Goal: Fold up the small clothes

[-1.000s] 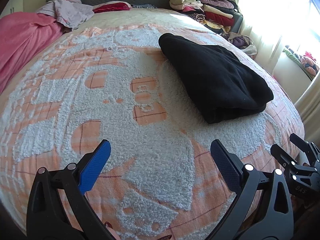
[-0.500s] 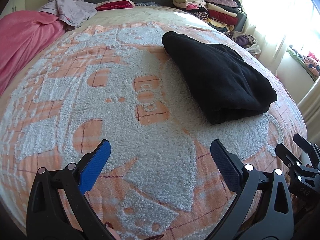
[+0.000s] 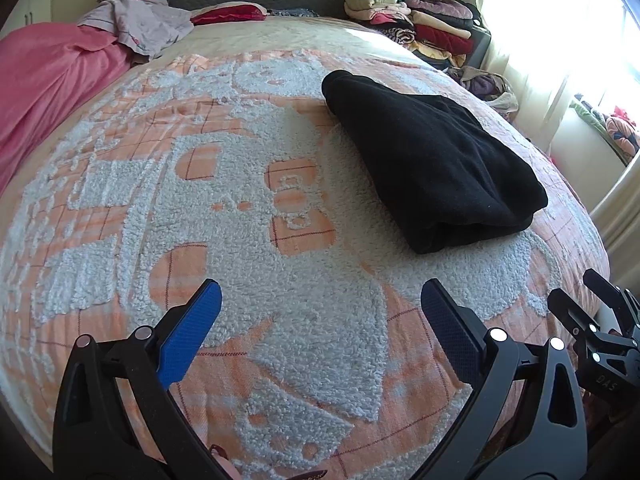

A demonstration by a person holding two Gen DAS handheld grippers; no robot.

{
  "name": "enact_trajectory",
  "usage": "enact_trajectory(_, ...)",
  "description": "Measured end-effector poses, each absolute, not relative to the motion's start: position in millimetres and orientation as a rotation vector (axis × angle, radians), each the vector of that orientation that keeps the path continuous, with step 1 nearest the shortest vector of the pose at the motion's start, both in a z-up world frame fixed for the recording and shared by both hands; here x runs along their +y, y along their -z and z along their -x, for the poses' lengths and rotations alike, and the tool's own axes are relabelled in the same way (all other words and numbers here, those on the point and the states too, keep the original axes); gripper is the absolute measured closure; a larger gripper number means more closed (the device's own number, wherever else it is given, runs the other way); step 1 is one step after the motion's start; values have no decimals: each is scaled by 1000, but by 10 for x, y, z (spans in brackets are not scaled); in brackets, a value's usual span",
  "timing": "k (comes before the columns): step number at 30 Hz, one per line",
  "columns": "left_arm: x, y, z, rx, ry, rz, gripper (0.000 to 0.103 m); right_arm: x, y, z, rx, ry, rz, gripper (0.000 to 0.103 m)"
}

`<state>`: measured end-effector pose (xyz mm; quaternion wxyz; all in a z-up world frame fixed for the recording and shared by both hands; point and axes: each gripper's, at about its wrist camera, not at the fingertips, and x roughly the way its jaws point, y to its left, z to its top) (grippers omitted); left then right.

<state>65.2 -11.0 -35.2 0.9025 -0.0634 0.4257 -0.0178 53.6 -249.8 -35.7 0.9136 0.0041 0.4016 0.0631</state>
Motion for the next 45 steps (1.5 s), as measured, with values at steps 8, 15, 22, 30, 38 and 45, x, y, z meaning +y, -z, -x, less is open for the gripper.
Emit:
enact_trajectory(8, -105, 346, -651, 883, 36, 133, 9, -2498, 333, -532, 823, -127, -5, 4)
enact_trajectory(15, -111, 345, -650, 886, 27, 123, 9, -2502, 326, -529, 819, -126, -4, 4)
enact_trajectory(22, -108, 332, -641, 883, 18, 114, 9, -2501, 305, -526, 818, -123, -4, 4)
enact_trajectory(30, -111, 323, -633, 885, 9, 108, 9, -2500, 294, -518, 816, -122, -3, 4)
enact_trajectory(38, -105, 329, -643, 895, -1, 103, 9, -2498, 289, -517, 816, -121, -1, 4)
enact_trajectory(45, -88, 344, -649, 909, -20, 105, 9, -2506, 273, -508, 814, -115, -6, 4)
